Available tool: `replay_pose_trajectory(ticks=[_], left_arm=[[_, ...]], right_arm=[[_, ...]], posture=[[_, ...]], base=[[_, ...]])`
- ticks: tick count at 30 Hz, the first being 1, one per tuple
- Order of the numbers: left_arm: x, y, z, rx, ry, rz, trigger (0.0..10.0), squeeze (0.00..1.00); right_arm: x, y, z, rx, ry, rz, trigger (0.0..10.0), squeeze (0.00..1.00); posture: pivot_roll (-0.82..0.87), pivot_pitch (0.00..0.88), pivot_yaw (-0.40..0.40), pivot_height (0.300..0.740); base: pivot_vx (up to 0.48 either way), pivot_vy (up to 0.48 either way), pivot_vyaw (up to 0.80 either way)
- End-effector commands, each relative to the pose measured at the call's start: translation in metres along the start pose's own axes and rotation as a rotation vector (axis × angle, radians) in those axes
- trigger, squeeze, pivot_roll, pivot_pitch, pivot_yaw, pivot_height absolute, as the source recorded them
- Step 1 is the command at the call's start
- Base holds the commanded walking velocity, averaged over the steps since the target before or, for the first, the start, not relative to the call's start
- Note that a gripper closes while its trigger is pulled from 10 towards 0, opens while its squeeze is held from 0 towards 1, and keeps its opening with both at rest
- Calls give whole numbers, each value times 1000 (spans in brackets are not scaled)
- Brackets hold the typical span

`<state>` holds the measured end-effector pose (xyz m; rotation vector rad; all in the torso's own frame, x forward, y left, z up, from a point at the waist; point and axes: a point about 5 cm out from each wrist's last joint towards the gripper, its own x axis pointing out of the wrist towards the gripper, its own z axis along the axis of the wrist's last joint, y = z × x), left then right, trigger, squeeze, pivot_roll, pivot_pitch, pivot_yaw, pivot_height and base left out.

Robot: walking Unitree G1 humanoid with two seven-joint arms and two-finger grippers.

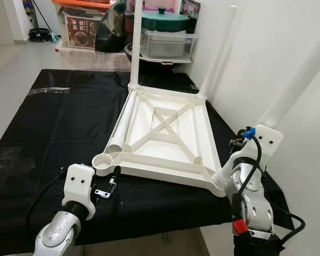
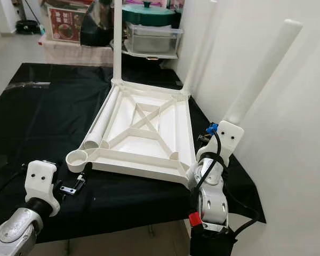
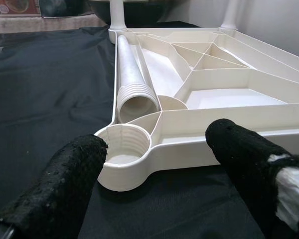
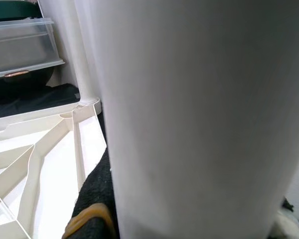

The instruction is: Building children table

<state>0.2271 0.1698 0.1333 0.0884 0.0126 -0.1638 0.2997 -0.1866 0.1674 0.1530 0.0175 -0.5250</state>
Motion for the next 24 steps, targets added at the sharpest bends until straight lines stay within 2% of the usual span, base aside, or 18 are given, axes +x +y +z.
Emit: replay_pose_trajectory(ticks=[1, 10, 18, 24], left_arm=[[1, -2, -2, 4, 4, -4, 10000, 0], [1, -3, -2, 5, 4, -8, 10000, 0], [2, -3, -3, 6, 4, -11, 10000, 0], [2, -3, -3, 5, 4, -12, 10000, 0]], right_arm=[[-2, -14, -44, -81, 210, -56, 10000, 0], [-3, -12, -38, -81, 173, -44, 10000, 0], [-2, -4, -19, -61, 81, 11, 10000, 0], [-3, -2, -15, -70, 59, 35, 10000, 0]], posture=[[36, 0, -102, 740], [33, 0, -101, 740], [31, 0, -100, 740], [31, 0, -100, 740]], base=[[0, 0, 0], [0, 0, 0], [0, 0, 0], [0, 0, 0]])
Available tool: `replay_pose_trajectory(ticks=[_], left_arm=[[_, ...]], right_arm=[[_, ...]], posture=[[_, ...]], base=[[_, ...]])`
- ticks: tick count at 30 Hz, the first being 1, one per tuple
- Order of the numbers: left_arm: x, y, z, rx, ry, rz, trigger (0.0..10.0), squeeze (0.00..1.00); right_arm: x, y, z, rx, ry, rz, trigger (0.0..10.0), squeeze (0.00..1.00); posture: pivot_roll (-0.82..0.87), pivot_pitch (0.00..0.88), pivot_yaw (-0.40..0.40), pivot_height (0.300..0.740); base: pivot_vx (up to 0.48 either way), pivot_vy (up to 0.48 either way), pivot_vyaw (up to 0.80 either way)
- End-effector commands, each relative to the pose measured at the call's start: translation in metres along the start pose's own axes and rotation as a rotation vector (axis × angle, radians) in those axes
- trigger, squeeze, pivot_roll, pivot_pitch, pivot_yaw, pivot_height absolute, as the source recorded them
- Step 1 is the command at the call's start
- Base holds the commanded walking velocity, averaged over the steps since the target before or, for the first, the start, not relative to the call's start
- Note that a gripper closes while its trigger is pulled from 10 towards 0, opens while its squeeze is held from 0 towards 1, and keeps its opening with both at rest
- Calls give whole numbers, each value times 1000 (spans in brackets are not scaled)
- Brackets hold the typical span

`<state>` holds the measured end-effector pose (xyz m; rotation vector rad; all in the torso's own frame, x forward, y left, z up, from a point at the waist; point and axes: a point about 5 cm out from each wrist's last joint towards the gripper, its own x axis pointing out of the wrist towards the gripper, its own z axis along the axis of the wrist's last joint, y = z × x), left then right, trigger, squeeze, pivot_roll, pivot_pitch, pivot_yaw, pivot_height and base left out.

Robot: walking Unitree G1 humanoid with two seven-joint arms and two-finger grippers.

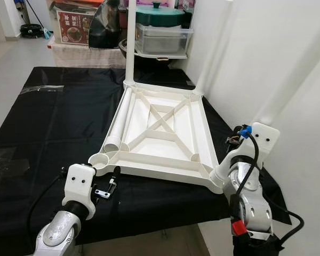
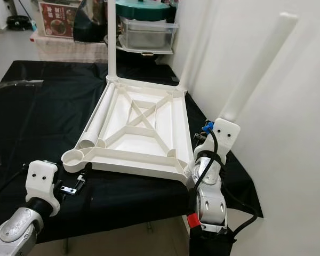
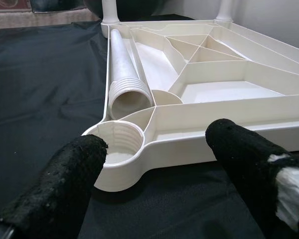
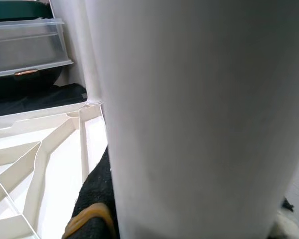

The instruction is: Building children table

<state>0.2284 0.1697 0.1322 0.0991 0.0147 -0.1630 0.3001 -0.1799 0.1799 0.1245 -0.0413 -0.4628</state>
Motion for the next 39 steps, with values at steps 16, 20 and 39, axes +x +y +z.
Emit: replay_pose_trajectory(ticks=[16, 20, 39], left_arm=[[1, -6, -3, -8, 3, -16, 10000, 0], [1, -7, -4, -10, 4, -20, 10000, 0], [2, -8, -4, -8, 4, -25, 10000, 0]], right_arm=[[2, -5, -19, -82, 113, 22, 10000, 0], [2, -5, -18, -80, 109, 22, 10000, 0], [3, -4, -7, -52, 52, 27, 10000, 31]], posture=[[27, 0, -106, 740], [25, 0, -104, 740], [27, 0, -105, 740]], base=[[0, 0, 0], [0, 0, 0], [0, 0, 0]])
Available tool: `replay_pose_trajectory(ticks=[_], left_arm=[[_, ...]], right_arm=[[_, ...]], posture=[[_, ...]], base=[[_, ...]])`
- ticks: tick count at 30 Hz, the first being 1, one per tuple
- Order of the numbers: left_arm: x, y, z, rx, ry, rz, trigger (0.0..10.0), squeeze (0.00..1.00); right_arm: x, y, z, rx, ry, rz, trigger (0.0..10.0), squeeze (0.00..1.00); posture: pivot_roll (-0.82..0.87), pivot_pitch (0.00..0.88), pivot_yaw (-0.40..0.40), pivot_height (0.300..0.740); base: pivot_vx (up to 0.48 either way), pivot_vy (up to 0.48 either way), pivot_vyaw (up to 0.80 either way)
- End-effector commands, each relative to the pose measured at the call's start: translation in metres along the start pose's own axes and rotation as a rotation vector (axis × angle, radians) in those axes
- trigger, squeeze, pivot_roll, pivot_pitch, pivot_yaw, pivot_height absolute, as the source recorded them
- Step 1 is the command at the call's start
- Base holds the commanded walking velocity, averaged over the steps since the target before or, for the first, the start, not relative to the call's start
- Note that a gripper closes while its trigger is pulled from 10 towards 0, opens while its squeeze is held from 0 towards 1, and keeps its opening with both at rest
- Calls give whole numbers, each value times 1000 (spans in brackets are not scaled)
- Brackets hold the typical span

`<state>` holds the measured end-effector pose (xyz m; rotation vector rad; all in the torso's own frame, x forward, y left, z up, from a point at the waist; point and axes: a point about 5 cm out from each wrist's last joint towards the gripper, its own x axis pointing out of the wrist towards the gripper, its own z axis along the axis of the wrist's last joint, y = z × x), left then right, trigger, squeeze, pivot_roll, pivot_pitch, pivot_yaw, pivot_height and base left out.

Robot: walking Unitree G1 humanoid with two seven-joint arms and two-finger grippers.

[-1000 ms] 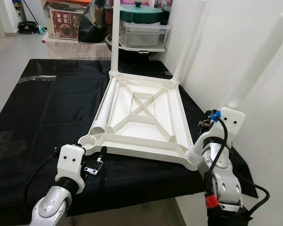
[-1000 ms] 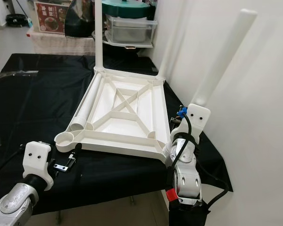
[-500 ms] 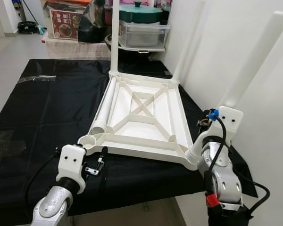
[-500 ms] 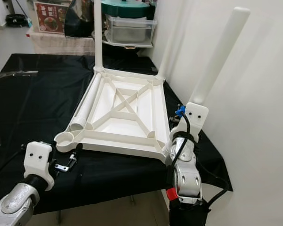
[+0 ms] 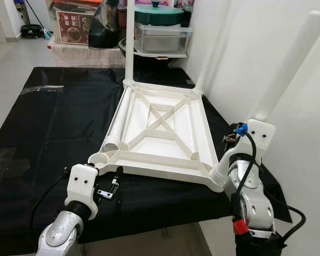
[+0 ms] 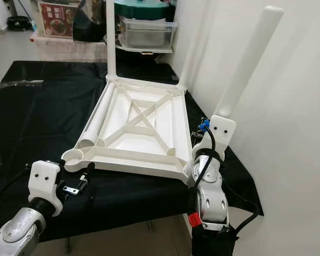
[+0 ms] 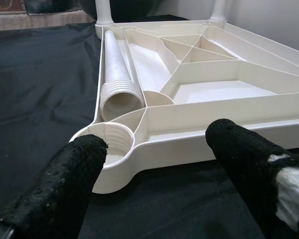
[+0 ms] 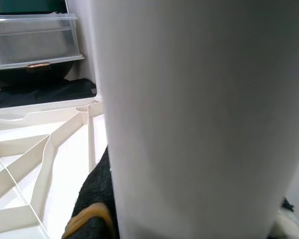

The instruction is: Building children table

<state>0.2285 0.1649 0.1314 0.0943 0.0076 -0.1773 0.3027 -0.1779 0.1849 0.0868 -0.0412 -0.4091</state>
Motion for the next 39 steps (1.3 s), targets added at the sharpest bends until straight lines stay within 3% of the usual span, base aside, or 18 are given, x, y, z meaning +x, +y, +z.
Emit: replay_pose_trajectory(ticks=[1, 3, 4, 39], left_arm=[[1, -3, -4, -3, 12, -11, 10000, 0], [1, -3, -4, -3, 11, -12, 10000, 0], [1, -3, -4, -4, 12, -12, 10000, 0], [2, -6, -6, -11, 14, -24, 10000, 0]], right_arm=[[1, -8, -10, -15, 52, -32, 10000, 737], [1, -8, -9, -19, 47, -36, 10000, 718], [1, -8, -7, -24, 35, -37, 10000, 0], [1, 2, 36, 25, -126, 41, 10000, 0]], posture=[[27, 0, -104, 740], [27, 0, -104, 740], [26, 0, -103, 740], [11, 0, -100, 740]], base=[[0, 0, 0], [0, 0, 0], [0, 0, 0], [0, 0, 0]])
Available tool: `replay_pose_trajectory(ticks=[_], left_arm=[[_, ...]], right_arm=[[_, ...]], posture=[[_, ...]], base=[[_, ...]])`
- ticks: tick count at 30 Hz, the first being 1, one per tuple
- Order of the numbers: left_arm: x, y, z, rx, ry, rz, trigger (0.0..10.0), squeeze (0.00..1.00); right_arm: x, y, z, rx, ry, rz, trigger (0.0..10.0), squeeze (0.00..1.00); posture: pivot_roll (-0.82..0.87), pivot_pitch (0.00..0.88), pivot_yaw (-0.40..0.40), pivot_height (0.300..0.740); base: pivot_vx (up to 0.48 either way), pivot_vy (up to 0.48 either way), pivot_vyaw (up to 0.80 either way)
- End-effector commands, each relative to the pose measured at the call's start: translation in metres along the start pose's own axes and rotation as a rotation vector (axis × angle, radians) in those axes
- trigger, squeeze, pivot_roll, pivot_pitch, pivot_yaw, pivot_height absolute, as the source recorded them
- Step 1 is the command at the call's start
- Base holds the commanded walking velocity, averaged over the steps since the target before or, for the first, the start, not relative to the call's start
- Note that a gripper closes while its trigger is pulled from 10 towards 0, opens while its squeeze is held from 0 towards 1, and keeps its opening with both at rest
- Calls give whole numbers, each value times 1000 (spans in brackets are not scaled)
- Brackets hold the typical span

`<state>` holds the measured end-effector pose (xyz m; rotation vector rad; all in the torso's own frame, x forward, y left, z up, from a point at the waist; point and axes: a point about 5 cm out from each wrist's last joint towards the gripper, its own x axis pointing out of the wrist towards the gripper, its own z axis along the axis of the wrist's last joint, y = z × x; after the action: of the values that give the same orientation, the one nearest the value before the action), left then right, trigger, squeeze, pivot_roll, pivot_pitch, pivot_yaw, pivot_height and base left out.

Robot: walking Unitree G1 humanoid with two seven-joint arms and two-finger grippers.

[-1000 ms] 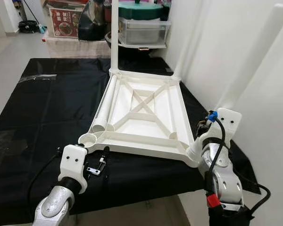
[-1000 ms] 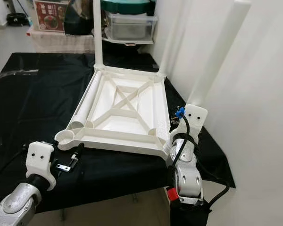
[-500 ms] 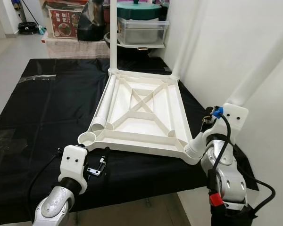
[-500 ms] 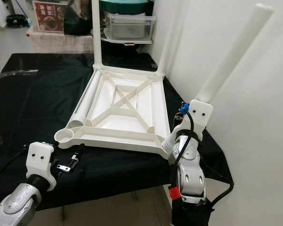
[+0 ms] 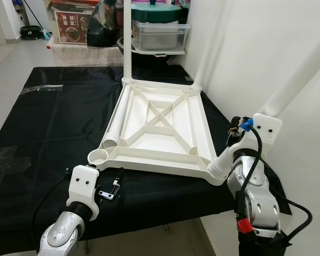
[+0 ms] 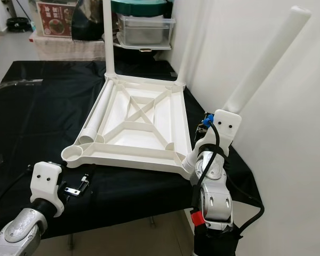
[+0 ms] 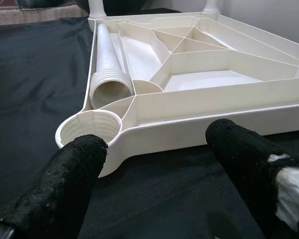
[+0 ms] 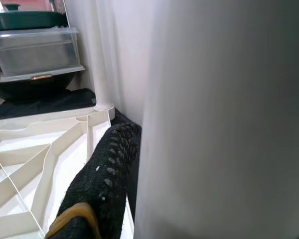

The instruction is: Building children table

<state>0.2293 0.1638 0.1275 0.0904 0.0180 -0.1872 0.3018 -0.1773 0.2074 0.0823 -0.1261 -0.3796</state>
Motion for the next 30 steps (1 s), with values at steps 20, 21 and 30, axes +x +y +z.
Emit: replay_pose_trajectory(ticks=[20, 21, 30], left_arm=[[2, -6, -4, -5, 8, -20, 10000, 0], [2, -6, -4, -5, 8, -20, 10000, 0], [2, -8, -5, -2, 14, -29, 10000, 0]], right_arm=[[9, 2, 24, 5, -71, 57, 10000, 0], [9, 2, 24, 5, -71, 57, 10000, 0], [11, 7, 23, 12, -52, 116, 10000, 0]], posture=[[7, 0, -101, 740], [7, 0, -101, 740], [4, 0, -100, 740]], base=[[0, 0, 0], [0, 0, 0], [0, 0, 0]])
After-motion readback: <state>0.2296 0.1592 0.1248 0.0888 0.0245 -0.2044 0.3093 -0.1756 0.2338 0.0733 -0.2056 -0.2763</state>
